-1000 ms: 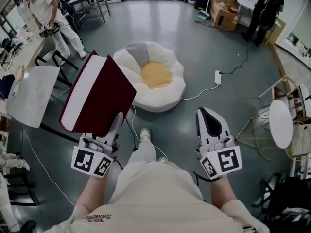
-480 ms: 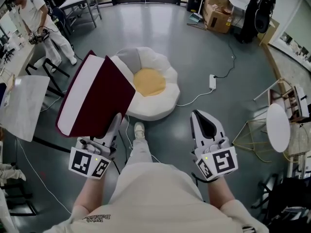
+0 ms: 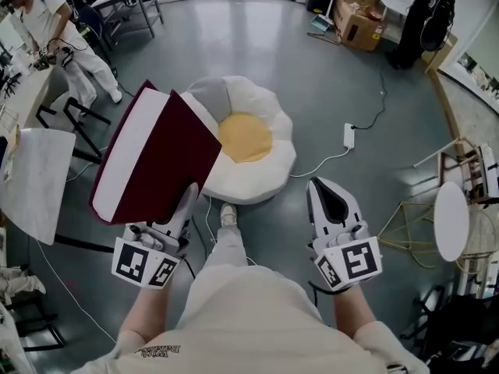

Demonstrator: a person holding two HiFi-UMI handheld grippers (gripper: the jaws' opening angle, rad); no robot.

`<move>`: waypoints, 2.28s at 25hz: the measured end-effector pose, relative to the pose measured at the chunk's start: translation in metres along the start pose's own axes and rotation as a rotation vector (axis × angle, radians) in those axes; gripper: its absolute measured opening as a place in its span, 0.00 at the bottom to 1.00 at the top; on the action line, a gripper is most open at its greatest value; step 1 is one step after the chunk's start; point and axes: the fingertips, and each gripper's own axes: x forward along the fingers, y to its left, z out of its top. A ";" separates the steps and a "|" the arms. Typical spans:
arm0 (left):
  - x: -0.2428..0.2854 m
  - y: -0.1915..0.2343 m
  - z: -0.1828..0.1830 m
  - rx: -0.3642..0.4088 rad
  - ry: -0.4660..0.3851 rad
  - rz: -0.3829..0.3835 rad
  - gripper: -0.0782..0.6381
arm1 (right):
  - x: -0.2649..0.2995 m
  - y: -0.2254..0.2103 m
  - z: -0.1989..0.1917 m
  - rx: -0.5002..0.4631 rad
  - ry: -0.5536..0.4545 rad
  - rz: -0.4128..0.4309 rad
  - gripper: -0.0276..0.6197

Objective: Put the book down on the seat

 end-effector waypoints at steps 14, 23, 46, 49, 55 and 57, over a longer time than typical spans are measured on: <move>0.131 0.137 0.010 -0.048 0.030 -0.052 0.42 | 0.181 -0.048 0.031 0.018 0.037 -0.038 0.04; 0.188 0.222 0.011 -0.091 0.023 -0.085 0.42 | 0.277 -0.057 0.043 0.015 0.041 -0.067 0.04; 0.236 0.245 0.012 -0.095 0.029 -0.073 0.42 | 0.347 -0.071 0.057 -0.008 0.051 0.018 0.04; 0.247 0.240 0.004 -0.095 0.041 -0.068 0.42 | 0.343 -0.083 0.050 0.000 0.067 0.016 0.04; 0.275 0.243 -0.032 -0.092 0.104 -0.026 0.42 | 0.338 -0.104 0.028 0.023 0.116 0.011 0.04; 0.285 0.247 -0.047 -0.080 0.127 -0.012 0.42 | 0.337 -0.110 0.020 0.026 0.133 0.010 0.04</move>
